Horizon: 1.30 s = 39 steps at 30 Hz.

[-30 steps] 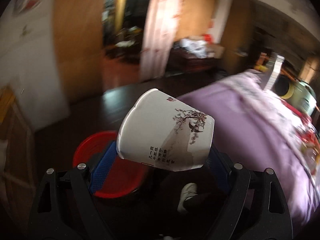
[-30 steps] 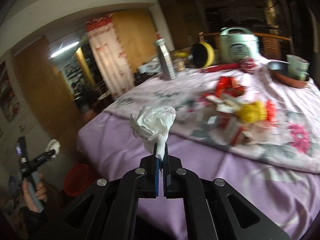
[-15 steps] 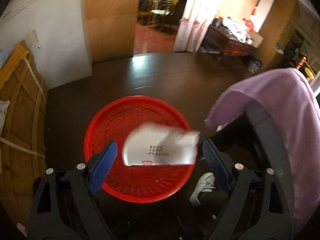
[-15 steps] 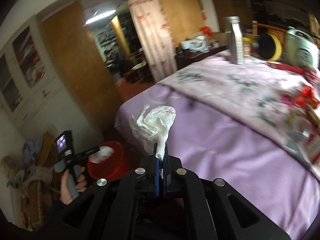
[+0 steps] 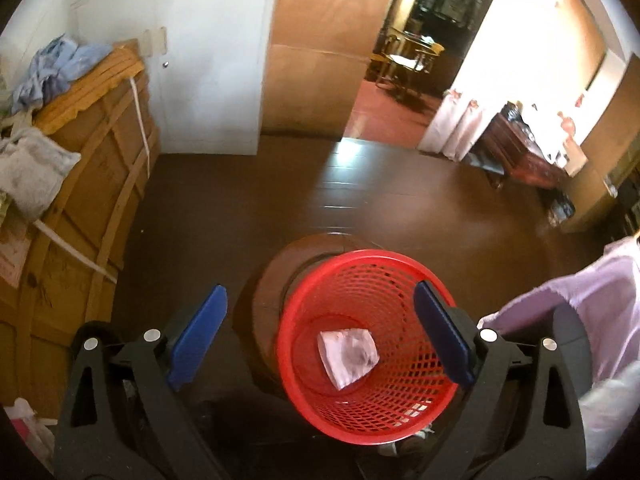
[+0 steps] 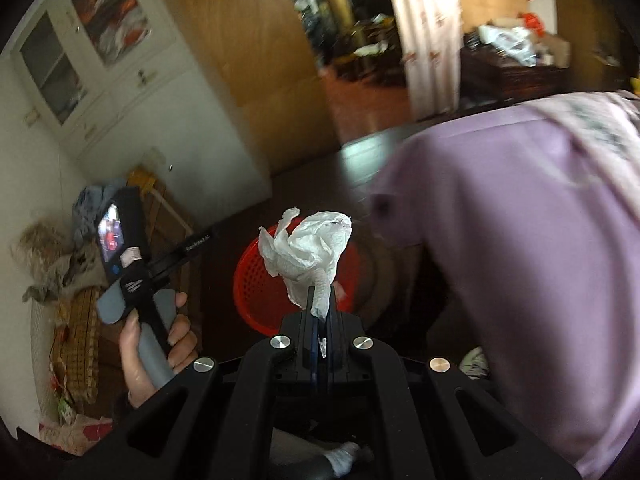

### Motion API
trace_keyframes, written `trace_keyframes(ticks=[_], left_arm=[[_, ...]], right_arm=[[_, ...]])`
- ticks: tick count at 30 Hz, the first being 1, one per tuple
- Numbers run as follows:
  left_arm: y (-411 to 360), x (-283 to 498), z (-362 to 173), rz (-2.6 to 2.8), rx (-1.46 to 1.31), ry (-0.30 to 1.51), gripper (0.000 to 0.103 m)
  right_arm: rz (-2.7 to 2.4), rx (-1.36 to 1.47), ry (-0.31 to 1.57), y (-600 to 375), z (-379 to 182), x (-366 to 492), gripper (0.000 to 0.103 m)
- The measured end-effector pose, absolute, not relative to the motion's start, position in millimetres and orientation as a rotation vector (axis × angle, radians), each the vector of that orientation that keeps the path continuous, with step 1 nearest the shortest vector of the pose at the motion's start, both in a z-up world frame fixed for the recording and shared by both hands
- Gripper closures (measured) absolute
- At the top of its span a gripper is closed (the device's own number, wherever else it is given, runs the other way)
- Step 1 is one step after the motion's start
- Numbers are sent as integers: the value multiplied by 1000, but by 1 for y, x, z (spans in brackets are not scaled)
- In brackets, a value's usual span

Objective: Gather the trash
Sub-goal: 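Carry the paper cup and tissue to the red wastebasket and release both, then move both tools back over the table toward the clear plastic cup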

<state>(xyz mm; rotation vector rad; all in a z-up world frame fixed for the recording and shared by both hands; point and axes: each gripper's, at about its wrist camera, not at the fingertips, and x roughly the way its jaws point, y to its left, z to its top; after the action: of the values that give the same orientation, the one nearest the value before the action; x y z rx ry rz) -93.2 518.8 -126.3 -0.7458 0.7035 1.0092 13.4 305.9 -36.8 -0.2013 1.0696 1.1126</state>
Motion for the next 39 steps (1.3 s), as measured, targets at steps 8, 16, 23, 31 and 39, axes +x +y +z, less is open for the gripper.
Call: trace_keyframes(ticks=[8, 16, 23, 31, 39], left_arm=[[527, -100, -137, 1022, -781, 739, 12], [526, -97, -144, 1005, -777, 762, 12], [514, -88, -138, 984, -727, 767, 12], [478, -68, -116, 909, -608, 758, 12], [416, -49, -80, 835, -401, 668, 8]], right_arm=[[1131, -309, 1128, 401, -79, 5, 71], [1116, -292, 1123, 403, -84, 5, 60], [1065, -226, 1055, 364, -67, 14, 41], [938, -157, 923, 293, -32, 18, 18], [782, -67, 761, 188, 3, 14, 6]])
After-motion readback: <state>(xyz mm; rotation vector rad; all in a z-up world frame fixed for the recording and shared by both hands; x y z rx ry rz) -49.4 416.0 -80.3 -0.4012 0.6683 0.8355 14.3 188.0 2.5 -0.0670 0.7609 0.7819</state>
